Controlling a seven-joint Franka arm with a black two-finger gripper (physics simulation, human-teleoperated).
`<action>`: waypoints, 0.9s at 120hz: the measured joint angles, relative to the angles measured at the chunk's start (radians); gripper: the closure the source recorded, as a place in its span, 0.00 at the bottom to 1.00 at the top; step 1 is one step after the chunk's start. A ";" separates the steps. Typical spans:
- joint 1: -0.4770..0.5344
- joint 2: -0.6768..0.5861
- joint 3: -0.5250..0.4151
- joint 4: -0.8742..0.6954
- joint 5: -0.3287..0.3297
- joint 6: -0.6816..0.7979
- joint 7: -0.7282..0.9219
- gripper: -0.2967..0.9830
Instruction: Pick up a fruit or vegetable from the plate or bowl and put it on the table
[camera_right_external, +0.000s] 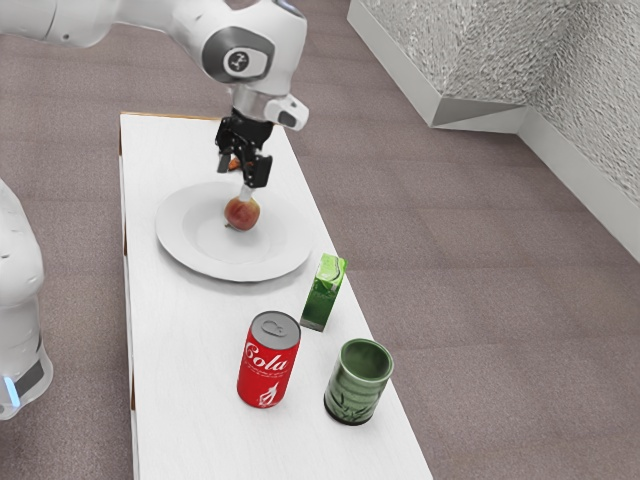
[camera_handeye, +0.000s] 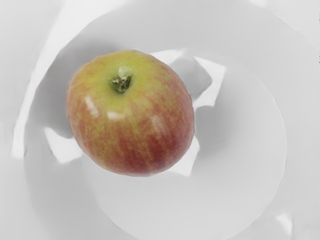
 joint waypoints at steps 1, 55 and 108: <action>0.000 0.000 -0.001 0.000 0.003 0.003 0.002 0.23; 0.004 -0.002 -0.041 -0.001 0.094 0.099 0.069 0.23; 0.001 -0.003 -0.044 0.004 0.071 0.061 -0.098 0.23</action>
